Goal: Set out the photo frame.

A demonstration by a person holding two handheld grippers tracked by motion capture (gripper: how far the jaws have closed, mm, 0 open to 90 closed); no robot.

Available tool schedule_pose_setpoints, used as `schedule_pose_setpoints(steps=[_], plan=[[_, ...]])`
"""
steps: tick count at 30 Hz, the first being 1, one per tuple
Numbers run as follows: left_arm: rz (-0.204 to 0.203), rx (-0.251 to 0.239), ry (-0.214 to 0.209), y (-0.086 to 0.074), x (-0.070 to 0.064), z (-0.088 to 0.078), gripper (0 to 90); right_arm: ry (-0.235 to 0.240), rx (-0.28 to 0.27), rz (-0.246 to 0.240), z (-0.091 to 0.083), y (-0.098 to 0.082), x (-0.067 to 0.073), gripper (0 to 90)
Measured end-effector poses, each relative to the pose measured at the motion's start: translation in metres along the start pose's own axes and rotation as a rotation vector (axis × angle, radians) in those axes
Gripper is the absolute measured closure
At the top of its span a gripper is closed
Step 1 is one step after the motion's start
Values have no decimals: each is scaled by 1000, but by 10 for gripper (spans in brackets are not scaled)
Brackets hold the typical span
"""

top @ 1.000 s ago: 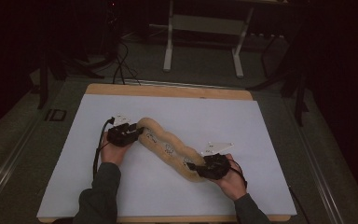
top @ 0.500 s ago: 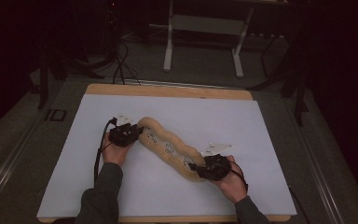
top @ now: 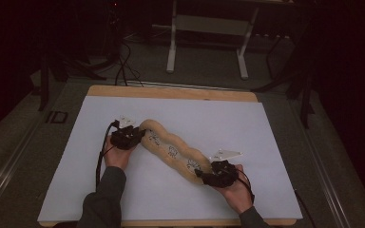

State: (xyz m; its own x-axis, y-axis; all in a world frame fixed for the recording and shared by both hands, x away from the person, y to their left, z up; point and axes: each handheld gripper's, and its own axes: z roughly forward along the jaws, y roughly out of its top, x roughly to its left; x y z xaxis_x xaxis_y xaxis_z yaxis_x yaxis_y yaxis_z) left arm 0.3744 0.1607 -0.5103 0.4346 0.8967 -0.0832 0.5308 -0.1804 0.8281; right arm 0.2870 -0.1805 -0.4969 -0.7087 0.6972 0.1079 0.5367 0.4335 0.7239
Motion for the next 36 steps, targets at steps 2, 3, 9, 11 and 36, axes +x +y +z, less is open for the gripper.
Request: schedule_pose_setpoints(steps=[2, 3, 9, 11, 36], plan=[[-3, -2, -1, -1, 0, -1, 727, -1, -2, 5, 0, -1, 0, 543], [-4, -3, -1, -1, 0, -1, 727, -3, -5, 16, -1, -2, 1, 540], [-10, -5, 0, -2, 1, -2, 727, 8, 15, 18, 0, -8, 1, 497], [-13, -4, 7, -2, 1, -2, 727, 1, 11, 30, -1, -8, -1, 514], [-34, -51, 15, -22, 0, -22, 728, -95, -6, 53, -2, 1, -18, 629]])
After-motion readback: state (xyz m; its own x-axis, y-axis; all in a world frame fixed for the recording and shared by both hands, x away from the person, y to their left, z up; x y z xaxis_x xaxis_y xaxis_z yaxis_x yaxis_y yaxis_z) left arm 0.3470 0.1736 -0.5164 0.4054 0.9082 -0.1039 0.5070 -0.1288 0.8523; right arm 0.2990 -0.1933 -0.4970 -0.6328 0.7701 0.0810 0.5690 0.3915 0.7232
